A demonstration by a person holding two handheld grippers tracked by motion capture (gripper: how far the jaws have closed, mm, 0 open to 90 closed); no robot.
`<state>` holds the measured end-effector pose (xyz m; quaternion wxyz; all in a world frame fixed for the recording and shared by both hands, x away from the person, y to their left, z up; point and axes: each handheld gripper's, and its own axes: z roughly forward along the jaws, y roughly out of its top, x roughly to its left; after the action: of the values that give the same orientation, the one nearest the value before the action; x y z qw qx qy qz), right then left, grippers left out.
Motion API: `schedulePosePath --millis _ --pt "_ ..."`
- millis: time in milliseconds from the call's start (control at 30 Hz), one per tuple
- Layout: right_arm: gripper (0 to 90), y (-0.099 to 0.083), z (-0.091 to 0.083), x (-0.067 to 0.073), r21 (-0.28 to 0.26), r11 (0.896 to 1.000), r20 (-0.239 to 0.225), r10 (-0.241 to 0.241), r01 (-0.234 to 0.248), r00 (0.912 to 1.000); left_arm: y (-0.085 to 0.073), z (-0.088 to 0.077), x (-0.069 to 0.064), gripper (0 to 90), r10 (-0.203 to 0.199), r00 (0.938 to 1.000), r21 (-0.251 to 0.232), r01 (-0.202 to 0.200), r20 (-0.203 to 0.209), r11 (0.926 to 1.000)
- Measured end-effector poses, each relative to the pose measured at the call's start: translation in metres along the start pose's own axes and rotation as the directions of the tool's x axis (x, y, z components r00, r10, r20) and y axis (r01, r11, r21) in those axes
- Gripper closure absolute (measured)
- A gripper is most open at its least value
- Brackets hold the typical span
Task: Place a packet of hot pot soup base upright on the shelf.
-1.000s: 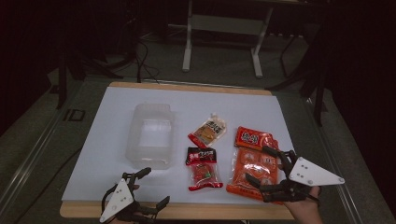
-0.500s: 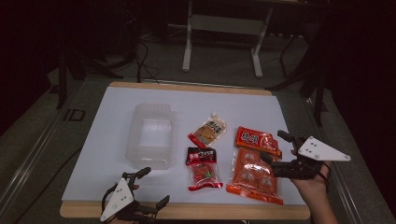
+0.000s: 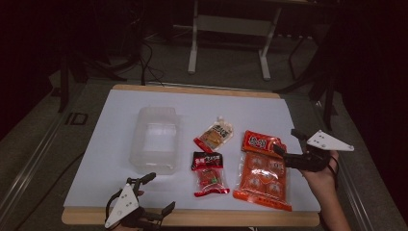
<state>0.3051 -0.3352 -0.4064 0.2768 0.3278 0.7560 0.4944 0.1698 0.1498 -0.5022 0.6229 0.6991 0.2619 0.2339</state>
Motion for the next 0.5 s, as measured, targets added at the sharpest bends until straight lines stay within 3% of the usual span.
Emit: schedulePosePath --millis 267,500 --pt "13.3 -0.023 0.018 -0.025 0.074 0.997 0.043 0.034 -0.037 0.9985 -0.001 0.001 0.000 0.1 0.001 1.0000 0.009 -0.001 0.003 1.0000" --pt "13.6 -0.047 0.037 -0.045 0.141 0.986 0.075 0.078 -0.088 0.9942 -0.001 0.001 0.000 0.1 -0.003 1.0000 0.009 0.003 0.005 1.0000"
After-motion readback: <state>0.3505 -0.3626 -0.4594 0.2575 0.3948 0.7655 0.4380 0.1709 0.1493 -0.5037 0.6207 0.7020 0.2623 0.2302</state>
